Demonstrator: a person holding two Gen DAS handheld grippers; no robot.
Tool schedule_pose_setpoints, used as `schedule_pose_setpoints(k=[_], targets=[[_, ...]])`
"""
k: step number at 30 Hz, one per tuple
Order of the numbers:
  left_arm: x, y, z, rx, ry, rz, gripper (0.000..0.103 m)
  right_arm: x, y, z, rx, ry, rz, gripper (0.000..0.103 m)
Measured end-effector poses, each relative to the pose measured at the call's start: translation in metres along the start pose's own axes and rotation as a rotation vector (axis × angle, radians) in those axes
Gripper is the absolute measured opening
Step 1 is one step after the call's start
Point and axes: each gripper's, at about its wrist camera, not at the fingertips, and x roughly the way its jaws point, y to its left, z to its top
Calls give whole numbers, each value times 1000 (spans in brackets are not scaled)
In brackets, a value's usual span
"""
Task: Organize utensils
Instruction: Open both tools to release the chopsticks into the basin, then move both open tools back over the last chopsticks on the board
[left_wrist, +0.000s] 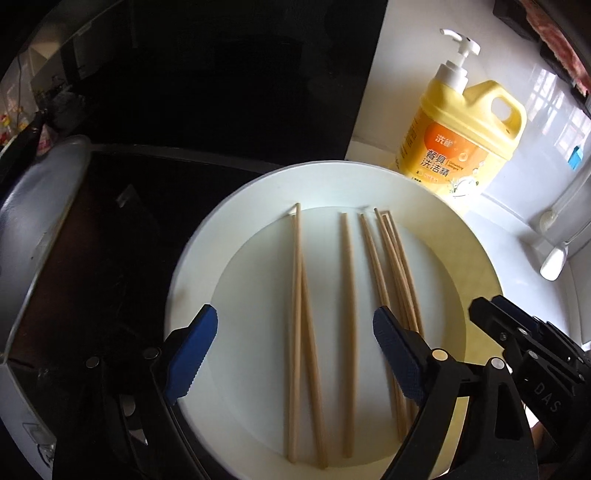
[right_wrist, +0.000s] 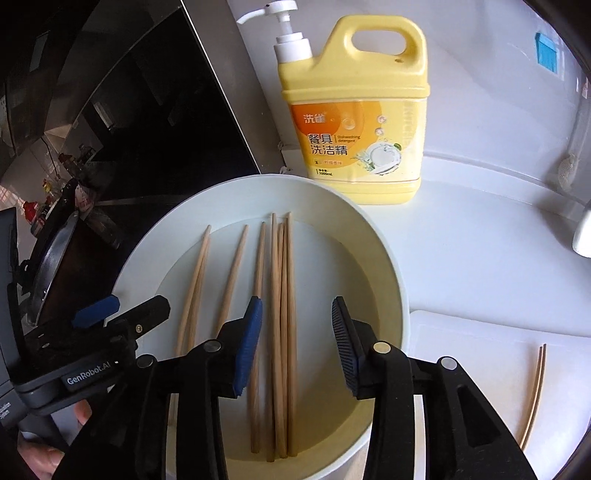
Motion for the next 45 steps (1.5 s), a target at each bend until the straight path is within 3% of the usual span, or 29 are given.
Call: schedule_pose_setpoints(k=[23, 32, 45], targets=[[-50, -35, -42, 27, -31, 10, 89, -67, -20, -42, 6, -57, 28, 53], [-72, -63, -67, 47, -37, -24, 92, -105, -60, -77, 19, -79, -76, 58], [-72, -123, -102, 131, 4, -90, 94, -124, -155, -137, 168, -25, -266, 58]])
